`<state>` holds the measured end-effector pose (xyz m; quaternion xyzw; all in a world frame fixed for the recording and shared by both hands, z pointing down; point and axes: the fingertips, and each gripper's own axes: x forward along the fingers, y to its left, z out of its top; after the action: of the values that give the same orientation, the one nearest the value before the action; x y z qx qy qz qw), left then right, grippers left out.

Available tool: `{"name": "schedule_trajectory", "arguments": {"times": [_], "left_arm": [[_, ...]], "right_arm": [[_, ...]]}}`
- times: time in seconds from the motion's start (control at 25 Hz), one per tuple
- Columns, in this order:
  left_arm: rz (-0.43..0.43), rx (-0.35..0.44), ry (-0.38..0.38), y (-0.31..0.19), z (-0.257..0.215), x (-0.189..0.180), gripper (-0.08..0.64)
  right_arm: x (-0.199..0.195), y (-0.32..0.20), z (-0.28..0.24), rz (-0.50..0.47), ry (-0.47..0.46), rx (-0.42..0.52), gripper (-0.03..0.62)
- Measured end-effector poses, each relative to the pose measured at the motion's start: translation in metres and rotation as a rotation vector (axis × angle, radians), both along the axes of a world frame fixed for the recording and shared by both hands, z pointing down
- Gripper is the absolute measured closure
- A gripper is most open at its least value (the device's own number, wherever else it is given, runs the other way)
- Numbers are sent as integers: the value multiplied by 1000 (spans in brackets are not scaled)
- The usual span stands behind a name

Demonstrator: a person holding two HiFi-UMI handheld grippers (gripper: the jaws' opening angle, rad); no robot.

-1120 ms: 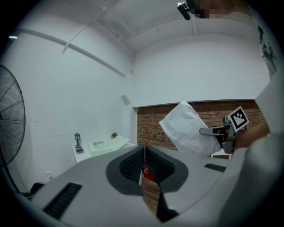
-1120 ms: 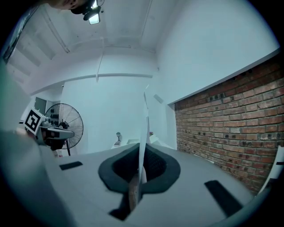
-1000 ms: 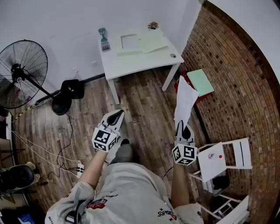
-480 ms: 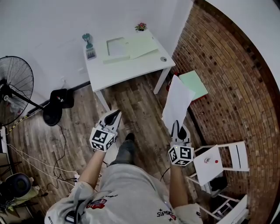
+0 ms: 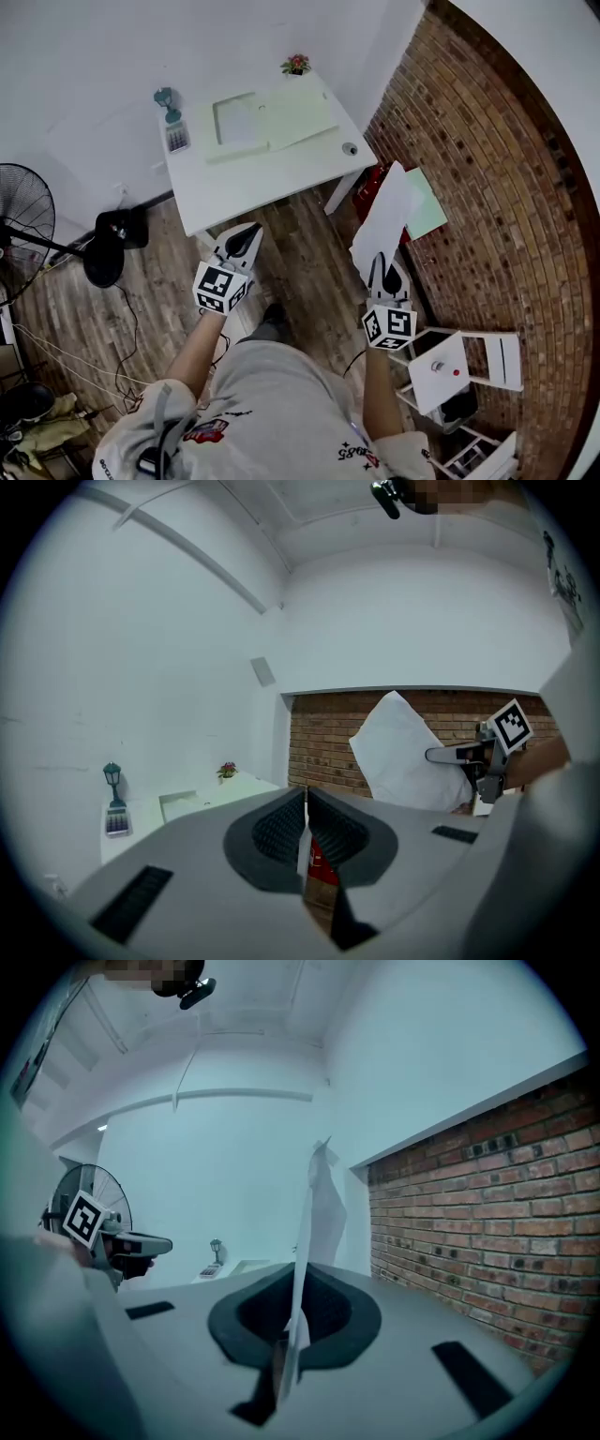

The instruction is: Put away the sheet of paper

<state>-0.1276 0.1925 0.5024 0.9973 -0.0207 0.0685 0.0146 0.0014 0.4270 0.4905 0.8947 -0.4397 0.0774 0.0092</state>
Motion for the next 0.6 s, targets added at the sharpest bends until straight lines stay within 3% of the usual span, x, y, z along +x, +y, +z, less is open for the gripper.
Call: {"name": "schedule_trajectory", "arguments": {"times": [0.28,0.6], "left_arm": [[-23,26,-2,-78,-8,55,532],[-134,25,-14,-148,-8,73,532]], "right_arm": [[71,-78,-8,-15,15,23,595],[116,-163,-19,-122,23,44,595]]}}
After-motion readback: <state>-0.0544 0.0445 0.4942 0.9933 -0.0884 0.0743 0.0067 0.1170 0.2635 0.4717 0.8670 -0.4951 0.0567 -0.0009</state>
